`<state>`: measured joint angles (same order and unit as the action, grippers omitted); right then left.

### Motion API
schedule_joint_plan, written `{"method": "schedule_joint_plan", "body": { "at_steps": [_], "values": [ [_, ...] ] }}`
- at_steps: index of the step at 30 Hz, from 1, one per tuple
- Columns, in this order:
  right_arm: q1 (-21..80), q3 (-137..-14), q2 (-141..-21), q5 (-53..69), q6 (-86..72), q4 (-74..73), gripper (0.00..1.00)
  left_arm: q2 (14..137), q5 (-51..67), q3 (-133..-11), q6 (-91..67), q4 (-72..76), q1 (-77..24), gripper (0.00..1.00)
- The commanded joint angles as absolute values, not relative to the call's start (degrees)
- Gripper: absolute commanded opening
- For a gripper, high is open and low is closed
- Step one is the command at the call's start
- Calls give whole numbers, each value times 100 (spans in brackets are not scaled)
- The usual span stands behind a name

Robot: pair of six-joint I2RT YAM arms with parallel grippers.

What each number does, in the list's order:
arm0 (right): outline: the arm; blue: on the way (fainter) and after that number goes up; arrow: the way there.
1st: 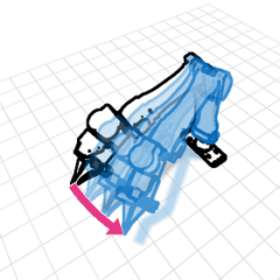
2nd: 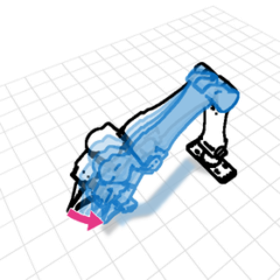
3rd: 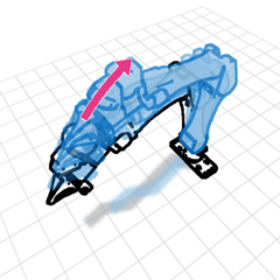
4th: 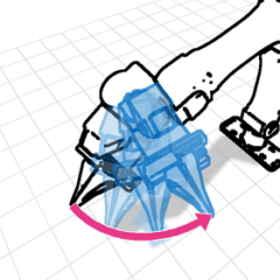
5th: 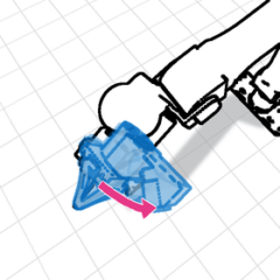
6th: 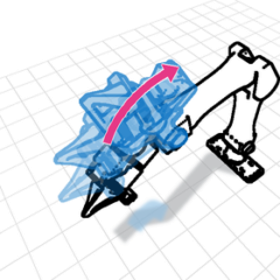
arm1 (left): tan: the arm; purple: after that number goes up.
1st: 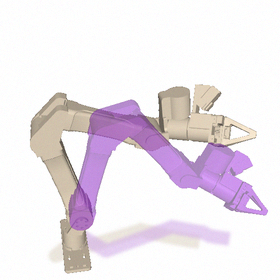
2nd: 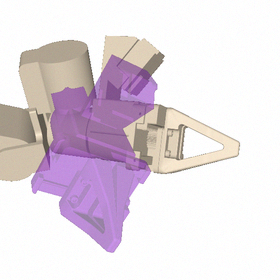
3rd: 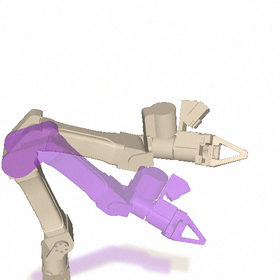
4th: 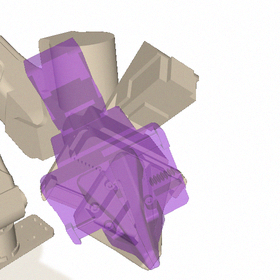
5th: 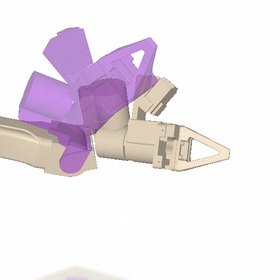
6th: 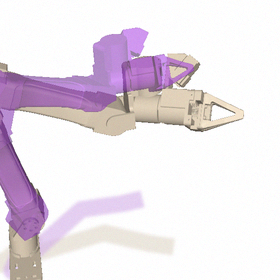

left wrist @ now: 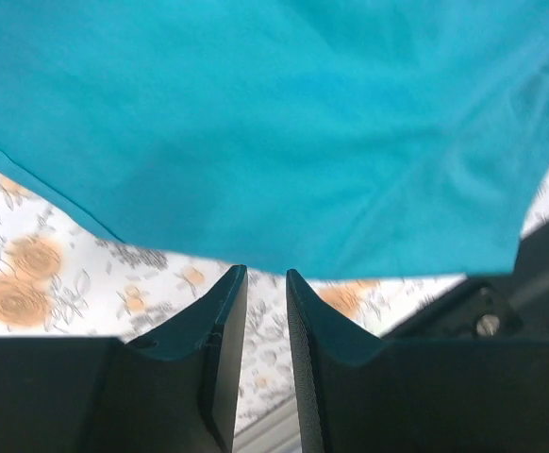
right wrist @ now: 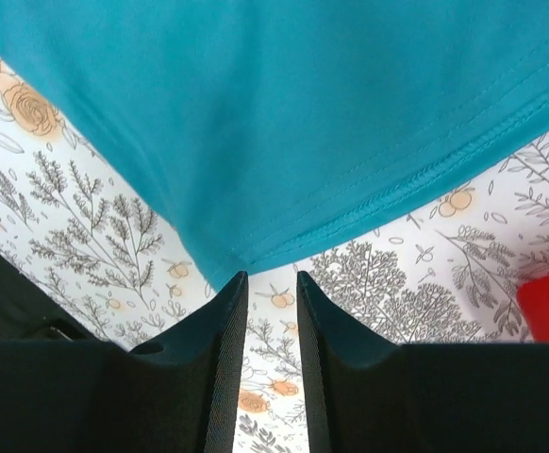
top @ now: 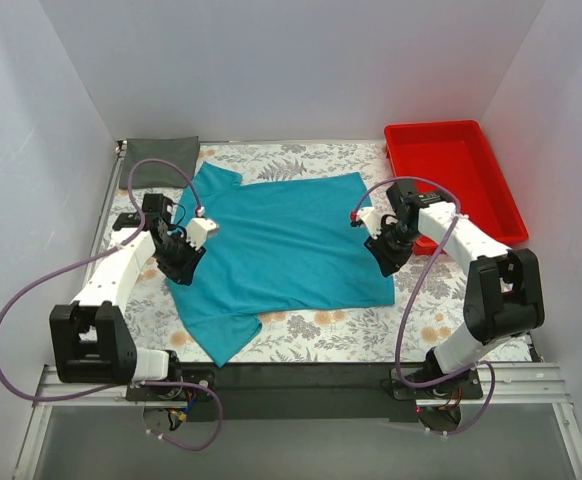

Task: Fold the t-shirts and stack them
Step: Flatten the tshirt out

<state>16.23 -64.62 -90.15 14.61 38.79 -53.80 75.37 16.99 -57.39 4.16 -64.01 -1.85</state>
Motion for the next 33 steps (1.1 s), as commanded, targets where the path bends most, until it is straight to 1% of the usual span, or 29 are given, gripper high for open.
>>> {"method": "schedule_joint_plan", "body": {
  "at_steps": [1, 4, 8, 16, 20, 21, 23, 24, 25, 26, 27, 28, 29, 30, 31, 32, 33],
  "values": [
    [1687, -6618, -9395, 1591, 3736, -5327, 33, 8014, 1635, -5845, -95, -5662, -185, 23],
    [1731, -6504, -9588, 1398, 3727, -5045, 33, 8375, 1363, -5766, -202, -5300, -176, 23],
    [1775, -6127, -9686, 1169, 3797, -4791, 32, 8473, 1169, -5432, -132, -5072, -167, 23],
    [2003, -5099, -9185, 958, 3876, -4755, 32, 7824, 1010, -4317, 131, -5238, -158, 23],
    [2171, -4930, -8860, 1055, 3867, -4956, 32, 7577, 1107, -4157, 184, -5580, -158, 23],
    [2180, -4992, -8807, 1203, 3867, -5018, 34, 7541, 1151, -4201, 193, -5659, -158, 23],
    [2171, -5376, -8658, 1327, 3832, -5194, 38, 7506, 1439, -4602, 132, -5861, -158, 25],
    [2171, -5605, -8605, 1388, 3806, -5229, 43, 7541, 1572, -4823, 88, -5949, -158, 26],
    [2145, -5825, -8596, 1484, 3797, -5290, 45, 7602, 1756, -5069, 53, -6028, -158, 30],
    [2127, -6323, -8596, 1555, 3753, -5326, 49, 7690, 2106, -5706, 35, -6177, -150, 32],
    [2127, -6580, -8639, 1643, 3736, -5335, 57, 7908, 2283, -5991, -130, -6205, -141, 34],
    [2092, -6827, -8683, 1678, 3735, -5326, 60, 8032, 2407, -6325, -193, -6188, -132, 36],
    [2074, -7134, -8762, 1696, 3727, -5326, 62, 8181, 2521, -6598, -280, -6083, -106, 39],
    [2048, -7406, -8850, 1696, 3727, -5300, 63, 8313, 2653, -7123, -377, -5995, -71, 40],
    [1987, -7966, -9103, 1705, 3727, -5282, 63, 8619, 2846, -7354, -578, -5890, -53, 45],
    [1952, -8233, -9253, 1722, 3727, -5274, 63, 8761, 2909, -7565, -702, -5602, -9, 47],
    [1908, -8496, -9603, 1749, 3666, -5204, 63, 8911, 2944, -7994, -842, -5416, -9, 47]
  ]
}}
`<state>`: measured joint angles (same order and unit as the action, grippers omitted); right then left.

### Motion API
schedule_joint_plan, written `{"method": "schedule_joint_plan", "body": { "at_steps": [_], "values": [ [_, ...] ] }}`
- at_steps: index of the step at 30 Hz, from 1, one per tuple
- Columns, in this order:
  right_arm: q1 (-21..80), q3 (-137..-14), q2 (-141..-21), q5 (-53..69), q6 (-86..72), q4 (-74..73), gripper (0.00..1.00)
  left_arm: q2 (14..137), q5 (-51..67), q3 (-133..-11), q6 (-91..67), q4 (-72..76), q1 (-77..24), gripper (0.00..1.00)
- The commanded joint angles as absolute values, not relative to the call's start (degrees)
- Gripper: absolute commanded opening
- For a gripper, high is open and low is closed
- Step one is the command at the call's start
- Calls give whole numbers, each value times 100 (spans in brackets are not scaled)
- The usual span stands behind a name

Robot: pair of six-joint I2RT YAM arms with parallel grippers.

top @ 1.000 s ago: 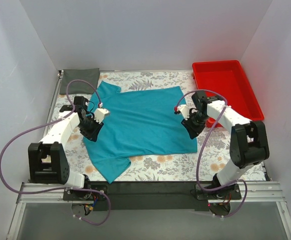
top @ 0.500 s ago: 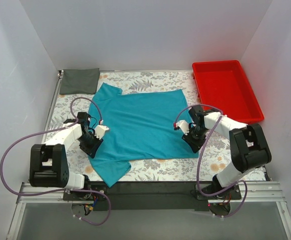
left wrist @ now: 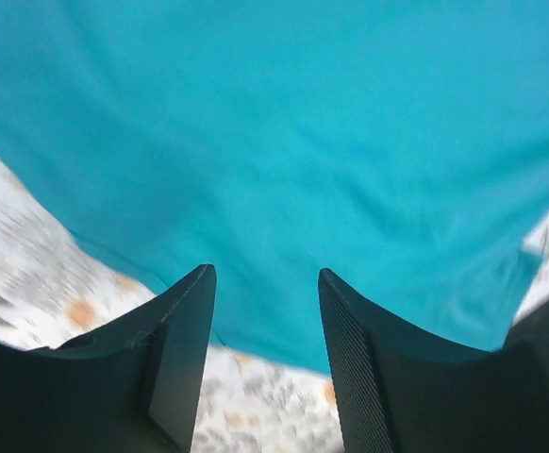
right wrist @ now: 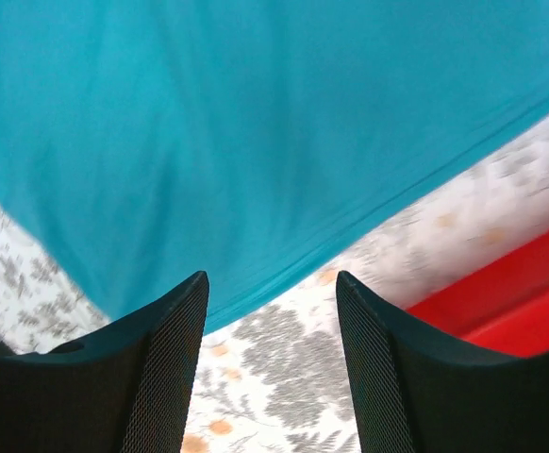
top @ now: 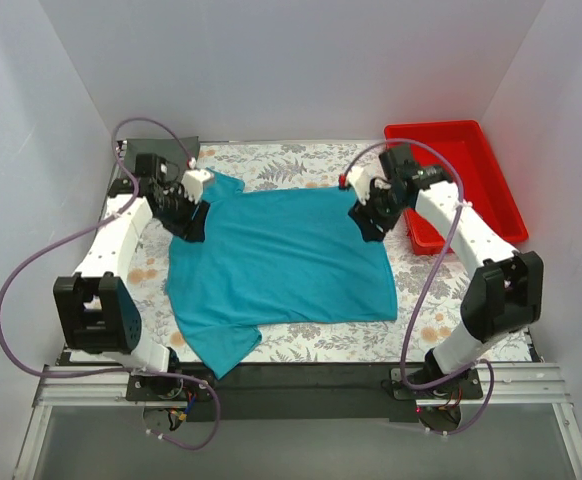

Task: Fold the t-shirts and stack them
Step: Flatten the tshirt out

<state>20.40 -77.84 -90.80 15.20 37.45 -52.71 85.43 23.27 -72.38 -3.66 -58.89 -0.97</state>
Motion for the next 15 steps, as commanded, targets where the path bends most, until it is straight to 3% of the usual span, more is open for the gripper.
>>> {"method": "schedule_joint_plan", "body": {
  "at_steps": [1, 11, 15],
  "values": [
    [1829, -9021, -9789, 1732, 3622, -5134, 63, 9234, 3040, -8181, -1166, -5249, -9, 47],
    [1284, -11880, -12408, 1450, 2725, -4211, 54, 11319, 3173, -10457, -2645, -3868, 369, 48],
    [1195, -12225, -13085, 1459, 2847, -3798, 53, 12004, 3164, -10968, -2882, -3762, 369, 48]
  ]
}}
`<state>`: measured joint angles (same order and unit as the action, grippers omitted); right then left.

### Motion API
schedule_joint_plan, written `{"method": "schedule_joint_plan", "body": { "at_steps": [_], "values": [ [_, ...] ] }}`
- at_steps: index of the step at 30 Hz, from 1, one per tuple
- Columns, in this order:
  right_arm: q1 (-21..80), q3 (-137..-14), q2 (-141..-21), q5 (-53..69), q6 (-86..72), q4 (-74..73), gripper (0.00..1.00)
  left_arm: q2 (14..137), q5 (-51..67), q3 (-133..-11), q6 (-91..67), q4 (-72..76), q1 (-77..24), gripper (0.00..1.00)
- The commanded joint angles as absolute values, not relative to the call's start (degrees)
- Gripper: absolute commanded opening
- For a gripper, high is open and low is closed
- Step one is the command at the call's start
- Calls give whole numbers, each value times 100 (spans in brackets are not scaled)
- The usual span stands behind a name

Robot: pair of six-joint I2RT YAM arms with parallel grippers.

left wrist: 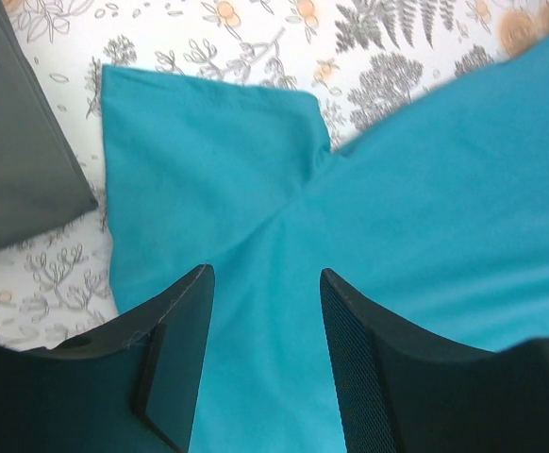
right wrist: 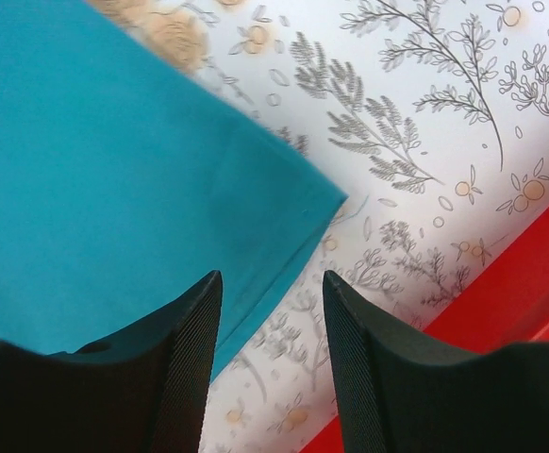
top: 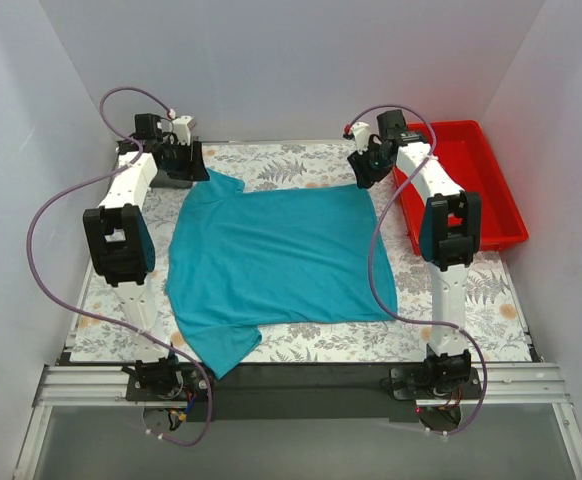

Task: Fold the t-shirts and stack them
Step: Flatten the tshirt out

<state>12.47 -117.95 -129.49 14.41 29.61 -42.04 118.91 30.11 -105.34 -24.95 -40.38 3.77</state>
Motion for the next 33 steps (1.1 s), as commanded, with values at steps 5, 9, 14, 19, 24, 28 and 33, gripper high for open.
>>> {"method": "schedule_joint_plan", "body": {
  "at_steps": [5, 9, 14, 19, 24, 28, 33],
  "values": [
    [1099, -11980, -13254, 1433, 3015, -3051, 57, 12296, 3252, -11030, -2988, -3595, 369, 47],
    [1002, -11927, -13481, 1783, 3006, -2804, 58, 12463, 3208, -11021, -2997, -3525, 369, 47],
    [949, -11883, -13702, 1968, 3067, -2795, 57, 12691, 3085, -11162, -3059, -3454, 369, 48],
    [949, -11883, -13860, 2109, 3164, -2804, 56, 13007, 3032, -11487, -3111, -3507, 369, 48],
    [906, -11944, -14027, 2048, 3261, -2742, 56, 13280, 2962, -11839, -3120, -3639, 369, 48],
    [870, -11953, -14115, 2118, 3287, -2742, 52, 13412, 2813, -11909, -3094, -3560, 369, 48],
    [835, -11901, -14115, 2267, 3313, -2725, 33, 13772, 2619, -12295, -3041, -3516, 369, 48]
  ]
}}
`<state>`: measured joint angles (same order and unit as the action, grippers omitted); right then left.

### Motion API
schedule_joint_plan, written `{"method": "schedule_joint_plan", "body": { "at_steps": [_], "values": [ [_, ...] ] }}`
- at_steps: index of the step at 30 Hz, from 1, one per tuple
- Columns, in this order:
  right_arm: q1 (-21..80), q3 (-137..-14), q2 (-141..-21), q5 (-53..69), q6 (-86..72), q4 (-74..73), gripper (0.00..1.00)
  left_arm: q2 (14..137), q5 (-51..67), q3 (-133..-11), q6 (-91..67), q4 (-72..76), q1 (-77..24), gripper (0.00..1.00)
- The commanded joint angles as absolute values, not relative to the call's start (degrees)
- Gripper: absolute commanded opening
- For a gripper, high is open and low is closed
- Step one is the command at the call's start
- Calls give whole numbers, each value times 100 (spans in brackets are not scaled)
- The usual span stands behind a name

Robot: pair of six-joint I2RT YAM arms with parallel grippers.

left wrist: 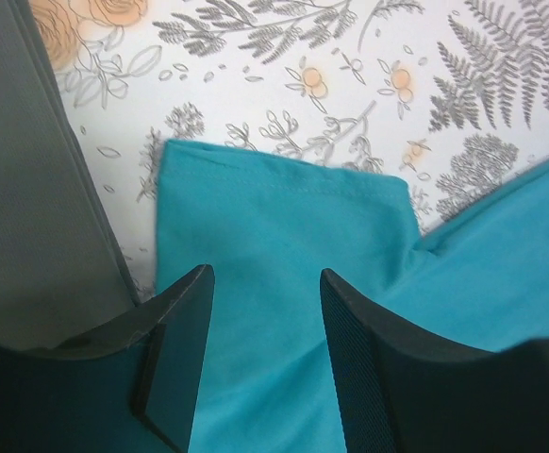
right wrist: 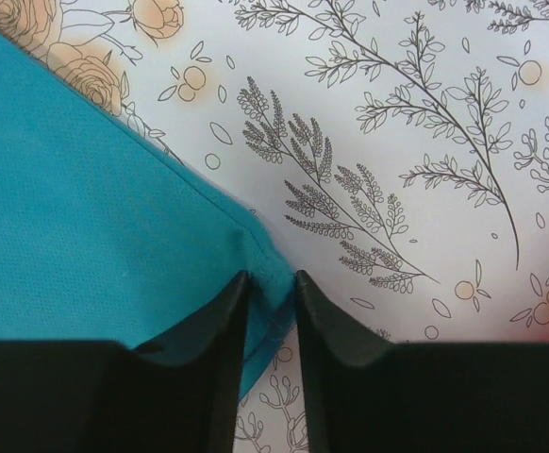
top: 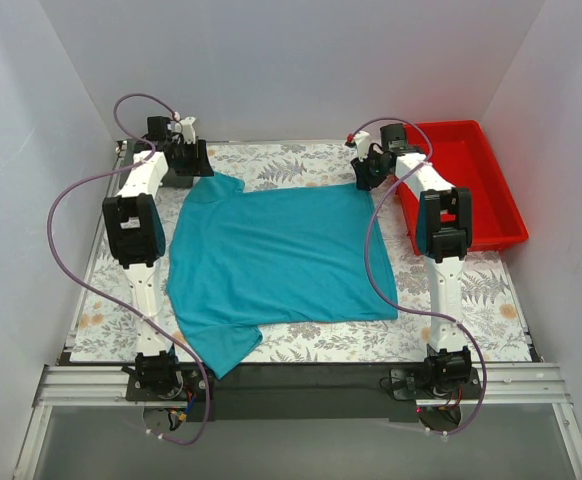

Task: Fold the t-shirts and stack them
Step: Flatten the tshirt out, then fold the tshirt

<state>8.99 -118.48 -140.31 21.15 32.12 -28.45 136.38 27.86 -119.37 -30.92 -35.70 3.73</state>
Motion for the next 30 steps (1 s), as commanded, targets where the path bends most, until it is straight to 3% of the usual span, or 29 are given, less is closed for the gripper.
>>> {"method": "schedule_joint_plan", "body": {
  "at_steps": [1, 7, 23, 29, 30],
  "values": [
    [835, -11848, -14089, 2268, 3348, -2725, 29, 13886, 2637, -12331, -2937, -3498, 352, 47],
    [826, -11585, -13887, 2355, 3506, -2742, 1, 14212, 2085, -12551, -2760, -3323, 290, 45],
    [826, -11452, -13790, 2435, 3559, -2733, 1, 14712, 1230, -12647, -2250, -2883, -114, 48],
    [817, -11347, -13703, 2443, 3586, -2742, 1, 14801, 1503, -12735, -2399, -2979, -114, 33],
    [826, -11338, -13676, 2452, 3586, -2751, 1, 14792, 1520, -12735, -2417, -2979, -114, 25]
  ]
}}
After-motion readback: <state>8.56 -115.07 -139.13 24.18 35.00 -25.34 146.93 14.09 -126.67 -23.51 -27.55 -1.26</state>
